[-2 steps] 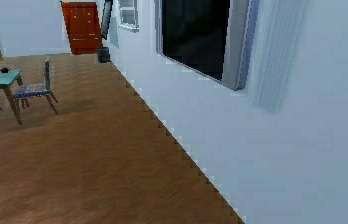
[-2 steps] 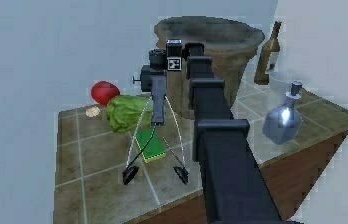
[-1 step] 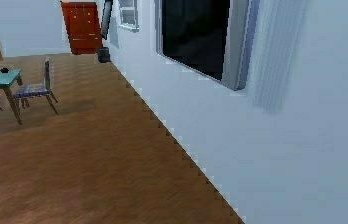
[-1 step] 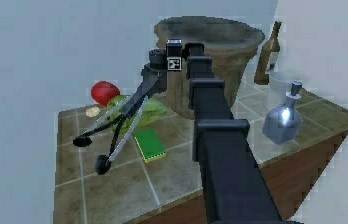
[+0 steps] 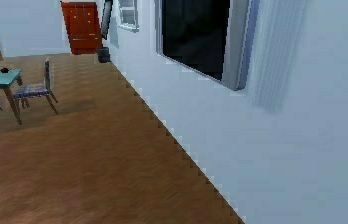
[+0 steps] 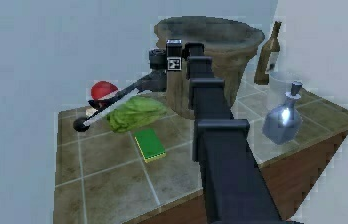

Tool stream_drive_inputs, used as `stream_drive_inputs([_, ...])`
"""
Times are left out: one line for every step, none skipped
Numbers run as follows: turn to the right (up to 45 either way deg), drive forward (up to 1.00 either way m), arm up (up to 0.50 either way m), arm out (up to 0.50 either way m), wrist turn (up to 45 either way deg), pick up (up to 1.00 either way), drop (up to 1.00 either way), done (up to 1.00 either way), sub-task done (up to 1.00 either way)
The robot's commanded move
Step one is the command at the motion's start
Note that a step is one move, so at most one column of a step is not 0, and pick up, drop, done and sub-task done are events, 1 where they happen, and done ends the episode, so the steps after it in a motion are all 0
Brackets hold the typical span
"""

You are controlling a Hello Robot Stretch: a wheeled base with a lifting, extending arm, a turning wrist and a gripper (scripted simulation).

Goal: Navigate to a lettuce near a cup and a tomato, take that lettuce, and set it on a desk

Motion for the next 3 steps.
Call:
stream_drive_inputs([0.0, 0.00, 0.00, 0.00, 39.0, 0.00, 0.00, 0.00, 0.00])
stream_drive_inputs([0.0, 0.00, -0.10, 0.00, 0.0, 0.00, 0.00, 0.00, 0.00])
stream_drive_inputs([0.0, 0.00, 0.00, 0.00, 0.0, 1.00, 0.00, 0.00, 0.00])
